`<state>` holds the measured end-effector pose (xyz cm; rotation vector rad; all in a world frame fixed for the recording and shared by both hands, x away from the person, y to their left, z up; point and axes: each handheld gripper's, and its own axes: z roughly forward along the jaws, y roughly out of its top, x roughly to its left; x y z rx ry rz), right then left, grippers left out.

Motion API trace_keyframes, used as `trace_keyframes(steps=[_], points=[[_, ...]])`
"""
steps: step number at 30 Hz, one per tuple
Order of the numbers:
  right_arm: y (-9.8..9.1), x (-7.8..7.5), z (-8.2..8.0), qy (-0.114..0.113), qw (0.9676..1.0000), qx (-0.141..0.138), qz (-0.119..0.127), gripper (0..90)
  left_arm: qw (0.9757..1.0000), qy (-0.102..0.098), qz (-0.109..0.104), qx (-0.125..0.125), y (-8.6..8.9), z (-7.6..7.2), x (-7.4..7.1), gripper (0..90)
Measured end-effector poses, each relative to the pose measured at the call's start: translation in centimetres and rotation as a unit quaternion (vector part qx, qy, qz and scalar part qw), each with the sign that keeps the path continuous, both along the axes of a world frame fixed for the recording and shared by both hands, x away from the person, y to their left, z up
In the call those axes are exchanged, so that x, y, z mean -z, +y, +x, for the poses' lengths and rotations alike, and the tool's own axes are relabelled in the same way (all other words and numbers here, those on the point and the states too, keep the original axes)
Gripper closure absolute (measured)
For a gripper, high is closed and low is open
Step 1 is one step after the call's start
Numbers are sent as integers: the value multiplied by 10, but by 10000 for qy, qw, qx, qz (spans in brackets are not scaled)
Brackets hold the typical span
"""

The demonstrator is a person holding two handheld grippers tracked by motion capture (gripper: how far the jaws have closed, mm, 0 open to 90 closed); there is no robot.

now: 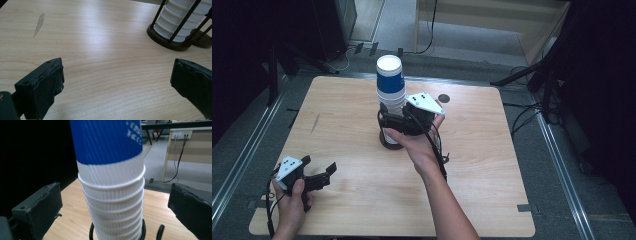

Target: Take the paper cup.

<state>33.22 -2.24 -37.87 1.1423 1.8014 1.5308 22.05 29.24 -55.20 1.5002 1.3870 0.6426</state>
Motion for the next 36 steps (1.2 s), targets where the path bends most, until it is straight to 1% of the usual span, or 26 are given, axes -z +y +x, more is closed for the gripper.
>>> trace_keyframes(steps=[7, 11, 12, 14, 15, 22, 24, 27, 28, 29, 31, 34, 36], points=[[11, -6, 5, -22, 10000, 41, -49, 0, 10000, 3, -7, 9, 0, 0, 0, 0], [16, -7, 12, -45, 9999, 118, -70, 0, 10000, 5, -1, 10, 0, 0, 0, 0], [18, -8, 16, -65, 9998, 161, -70, 0, 10000, 11, -5, 15, 0, 0, 0, 0], [19, -9, 18, -75, 9998, 195, -75, 0, 10000, 11, -10, 21, 0, 0, 0, 0], [22, -10, 21, -138, 9996, 234, -111, 0, 10000, 17, -8, 26, 0, 0, 0, 0], [27, -10, 33, -109, 9995, 299, -63, 1, 10000, 20, -19, 28, 0, 1, 0, 0], [28, -9, 34, -103, 9995, 297, -89, 11, 10000, 18, -18, 31, 1, 1, 0, 0], [31, -7, 35, -109, 9993, 325, -154, 61, 10000, 39, -19, 42, 1, 1, 0, 0], [32, -7, 36, -168, 9991, 344, -193, 86, 10000, 44, -23, 47, 1, 1, 0, 0], [32, -7, 36, -168, 9991, 344, -193, 86, 10000, 38, -34, 50, 1, 1, 0, 0], [33, -7, 35, -224, 9990, 343, -181, 115, 10000, 44, -31, 51, 1, 1, 0, 0], [35, -7, 35, -322, 9985, 378, -240, 127, 10000, 55, -23, 55, 1, 1, 0, 0], [34, -7, 35, -340, 9984, 392, -238, 135, 10000, 53, -39, 58, 1, 1, 0, 0]])
